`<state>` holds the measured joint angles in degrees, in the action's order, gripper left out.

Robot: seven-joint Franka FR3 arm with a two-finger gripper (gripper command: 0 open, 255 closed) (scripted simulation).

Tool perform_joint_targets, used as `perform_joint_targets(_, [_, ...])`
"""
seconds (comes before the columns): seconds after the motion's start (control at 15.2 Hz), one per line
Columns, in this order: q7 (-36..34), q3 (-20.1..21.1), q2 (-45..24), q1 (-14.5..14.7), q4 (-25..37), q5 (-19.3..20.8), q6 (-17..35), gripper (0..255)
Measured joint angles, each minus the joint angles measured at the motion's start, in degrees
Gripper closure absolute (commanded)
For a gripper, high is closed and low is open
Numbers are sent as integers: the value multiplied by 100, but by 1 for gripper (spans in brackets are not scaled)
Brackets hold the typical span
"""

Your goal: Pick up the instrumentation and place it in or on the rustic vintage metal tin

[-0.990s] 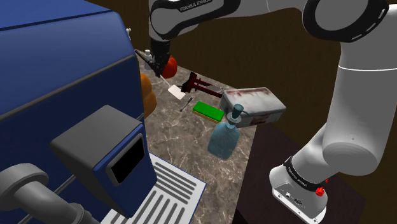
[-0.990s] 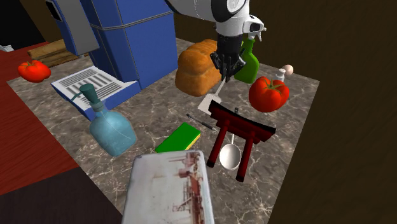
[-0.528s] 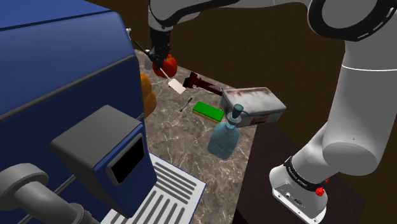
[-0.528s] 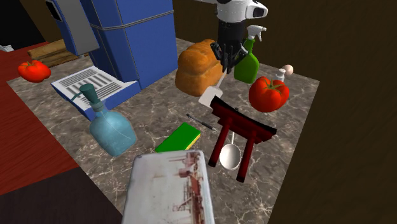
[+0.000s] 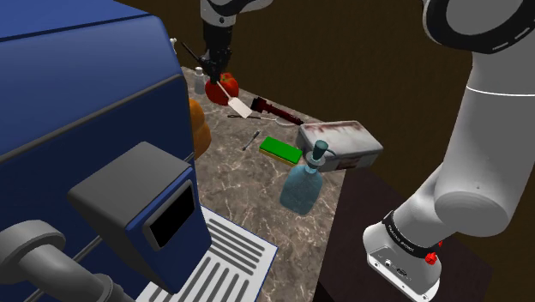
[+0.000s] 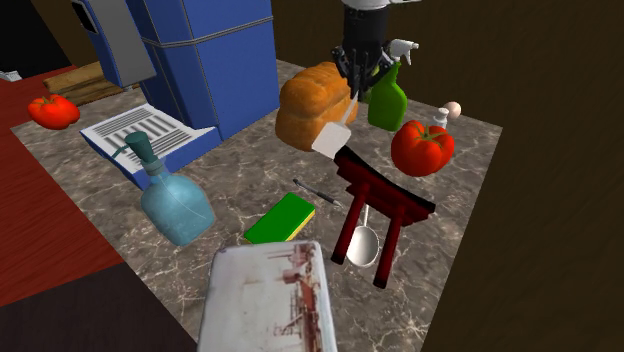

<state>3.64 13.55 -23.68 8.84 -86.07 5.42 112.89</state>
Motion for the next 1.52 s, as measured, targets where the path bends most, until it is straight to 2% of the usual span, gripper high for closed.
perform_joint_targets(0.4, [440,-29,1314,-407,-1806,-341,525,255])
perform_joint_targets(0.73, [910,-153,2345,-651,-3065,-632,775,255])
perform_joint_targets(1.19, [1671,-517,3715,-895,-4527,-912,865,255])
perform_joint_targets(1.52, [2188,-858,4655,-1044,-5414,-941,794,255])
